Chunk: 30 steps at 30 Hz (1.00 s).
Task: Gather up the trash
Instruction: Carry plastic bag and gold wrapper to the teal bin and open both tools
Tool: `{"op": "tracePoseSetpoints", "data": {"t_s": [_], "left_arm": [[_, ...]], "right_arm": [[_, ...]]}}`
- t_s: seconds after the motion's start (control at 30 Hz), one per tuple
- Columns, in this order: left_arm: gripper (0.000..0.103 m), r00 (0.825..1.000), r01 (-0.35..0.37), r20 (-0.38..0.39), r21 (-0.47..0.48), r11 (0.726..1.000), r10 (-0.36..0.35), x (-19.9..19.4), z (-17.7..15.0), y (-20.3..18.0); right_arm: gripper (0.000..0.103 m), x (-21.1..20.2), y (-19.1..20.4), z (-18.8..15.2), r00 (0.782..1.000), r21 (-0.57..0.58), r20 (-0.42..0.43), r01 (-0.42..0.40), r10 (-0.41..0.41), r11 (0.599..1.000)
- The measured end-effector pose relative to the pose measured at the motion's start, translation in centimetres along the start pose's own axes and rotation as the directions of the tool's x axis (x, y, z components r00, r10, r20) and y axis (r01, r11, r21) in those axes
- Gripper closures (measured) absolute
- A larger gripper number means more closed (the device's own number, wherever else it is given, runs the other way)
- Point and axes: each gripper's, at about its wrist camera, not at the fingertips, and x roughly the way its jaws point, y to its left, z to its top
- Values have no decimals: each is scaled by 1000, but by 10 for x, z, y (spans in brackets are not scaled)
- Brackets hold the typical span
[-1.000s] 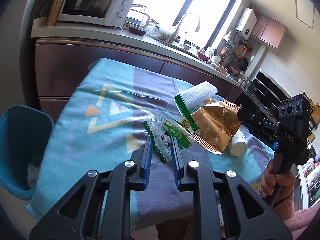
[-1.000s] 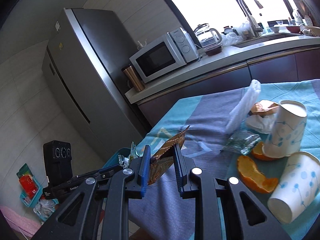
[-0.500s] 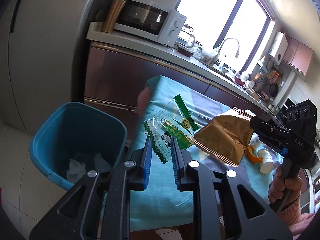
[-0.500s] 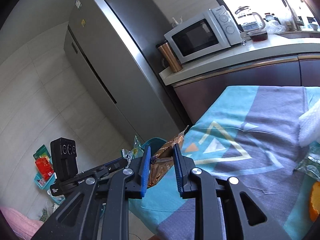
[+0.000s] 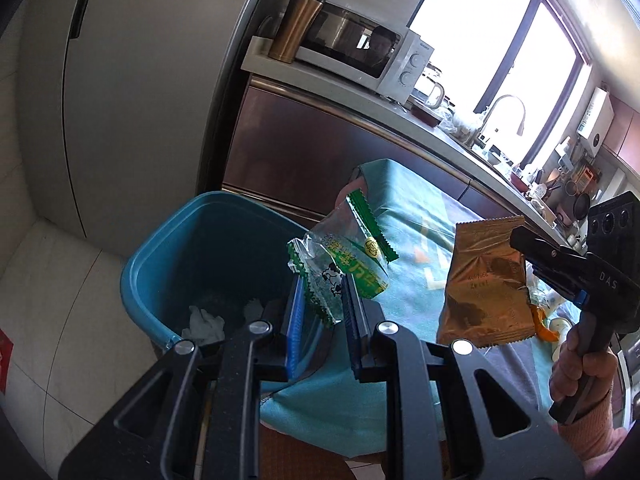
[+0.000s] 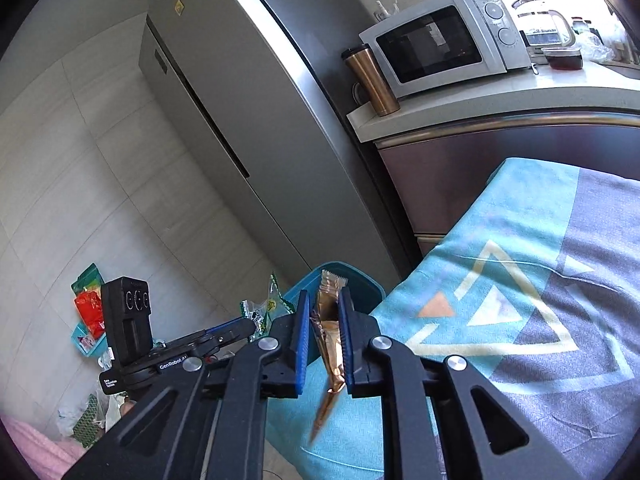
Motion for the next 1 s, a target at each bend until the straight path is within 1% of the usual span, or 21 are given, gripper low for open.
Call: {"op": "tracePoseSetpoints", "data": {"t_s": [0.33,0.6,0.67,0.8,1.0], "left_arm": [[83,998,-65,-20,-19,998,64,11,2,18],[83,994,-105,-32,-21,994,104,18,4,31],[86,993,-110,-34,-25,994,109,20,5,34],[86,992,-123,-40,-32,992,122,24,5,39],[86,989,-137,-58,-39,990,135,34,1,43]], "right_arm": [[91,19,8,16,999,8,13,-44,44,999],[91,57,14,31,997,21,-3,-73,74,997],[91,67,14,32,998,26,-9,-68,69,997],[91,92,9,31,996,60,-47,-69,72,996],[90,128,3,25,993,84,-113,-36,46,996]]}}
